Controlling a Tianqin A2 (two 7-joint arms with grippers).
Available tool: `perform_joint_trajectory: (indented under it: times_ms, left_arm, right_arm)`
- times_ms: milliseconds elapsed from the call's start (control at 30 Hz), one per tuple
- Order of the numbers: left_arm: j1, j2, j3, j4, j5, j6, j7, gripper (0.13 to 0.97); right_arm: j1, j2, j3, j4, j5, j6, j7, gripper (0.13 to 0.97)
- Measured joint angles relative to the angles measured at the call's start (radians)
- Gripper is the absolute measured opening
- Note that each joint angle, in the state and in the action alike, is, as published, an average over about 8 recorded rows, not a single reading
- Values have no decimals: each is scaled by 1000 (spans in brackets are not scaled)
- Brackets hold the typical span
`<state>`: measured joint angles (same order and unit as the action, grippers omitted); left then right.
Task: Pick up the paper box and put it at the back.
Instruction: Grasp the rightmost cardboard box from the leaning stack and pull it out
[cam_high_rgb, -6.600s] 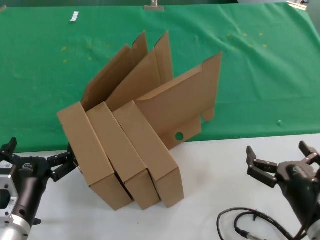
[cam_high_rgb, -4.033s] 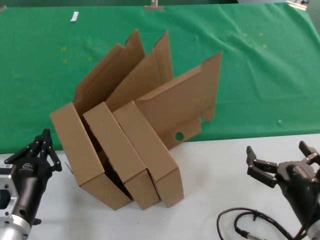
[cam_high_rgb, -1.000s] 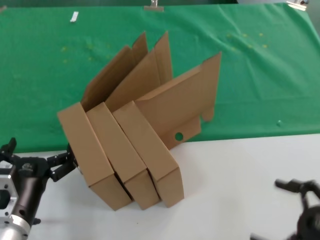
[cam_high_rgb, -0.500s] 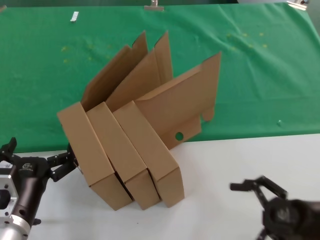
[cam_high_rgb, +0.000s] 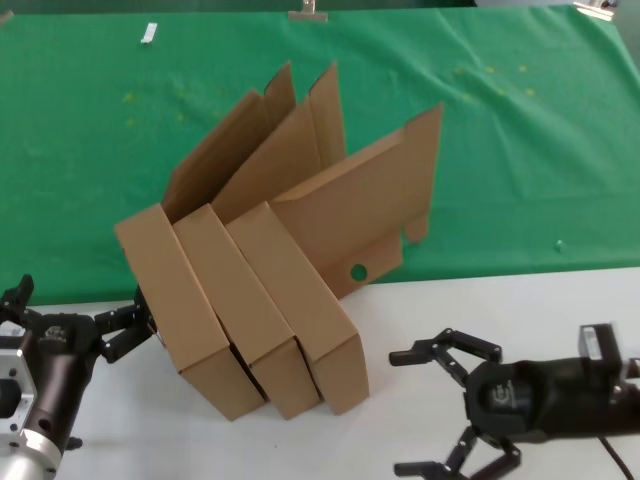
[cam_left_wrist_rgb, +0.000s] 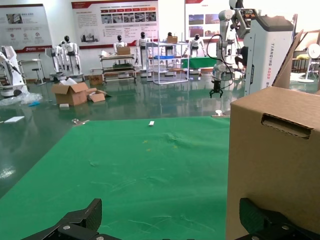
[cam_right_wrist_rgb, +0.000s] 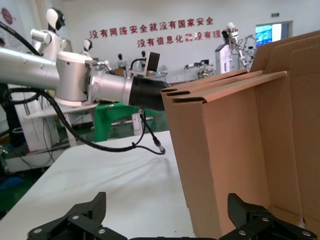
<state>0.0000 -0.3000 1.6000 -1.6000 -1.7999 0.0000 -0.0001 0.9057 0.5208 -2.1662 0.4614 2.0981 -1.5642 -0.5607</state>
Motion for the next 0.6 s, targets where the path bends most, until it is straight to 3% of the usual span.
perform_joint_trajectory:
  times_ms: [167,467,600]
  left_arm:
    - [0,0,0,0,0,0,0,966]
    - [0,0,0,0,0,0,0,966]
    - [0,0,0,0,0,0,0,966]
  right_arm:
    - [82,-45,-99,-113,38,-4,-52,872]
    - [170,-113,-192,-259,80,-6,-116,729]
    - [186,-130,-207,-288,86,-6,-130,626]
